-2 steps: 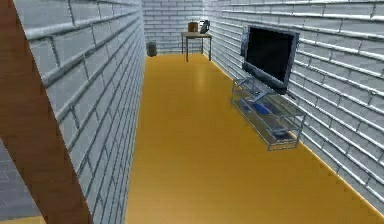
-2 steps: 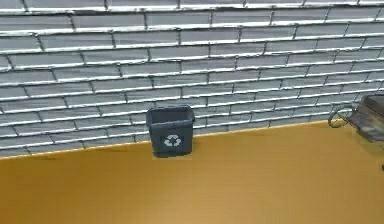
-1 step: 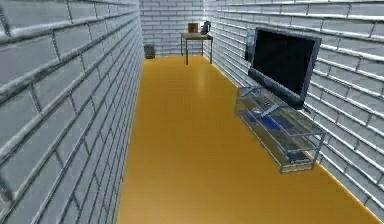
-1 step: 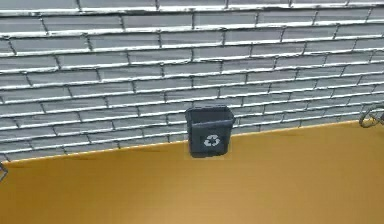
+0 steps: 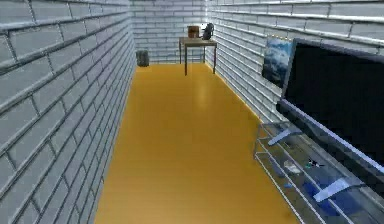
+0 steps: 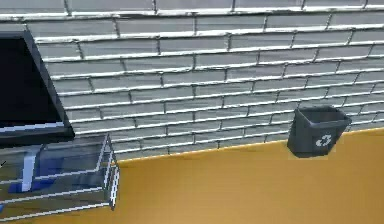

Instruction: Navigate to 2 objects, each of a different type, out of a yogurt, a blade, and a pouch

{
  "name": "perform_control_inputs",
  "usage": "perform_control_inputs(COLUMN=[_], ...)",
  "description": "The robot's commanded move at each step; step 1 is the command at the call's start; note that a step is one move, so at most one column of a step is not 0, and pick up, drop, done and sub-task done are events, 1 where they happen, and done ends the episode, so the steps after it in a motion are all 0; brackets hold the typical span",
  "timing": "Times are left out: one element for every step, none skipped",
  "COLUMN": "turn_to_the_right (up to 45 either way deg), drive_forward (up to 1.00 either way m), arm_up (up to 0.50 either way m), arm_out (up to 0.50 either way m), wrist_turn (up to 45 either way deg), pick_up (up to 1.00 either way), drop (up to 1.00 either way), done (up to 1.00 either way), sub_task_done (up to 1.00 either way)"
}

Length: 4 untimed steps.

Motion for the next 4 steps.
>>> perform_control_inputs(turn_to_the_right=[0.0,0.0,0.0,0.0], drive_forward=[1.0,1.0,1.0,1.0], arm_up=[0.0,0.0,0.0,0.0], arm_out=[0.0,0.0,0.0,0.0], wrist_turn=[0.0,0.0,0.0,0.0], pick_up=[0.0,0.0,0.0,0.0], drop=[0.0,0.0,0.0,0.0], done=[0.0,0.0,0.0,0.0], sub_task_done=[0.0,0.0,0.0,0.0])
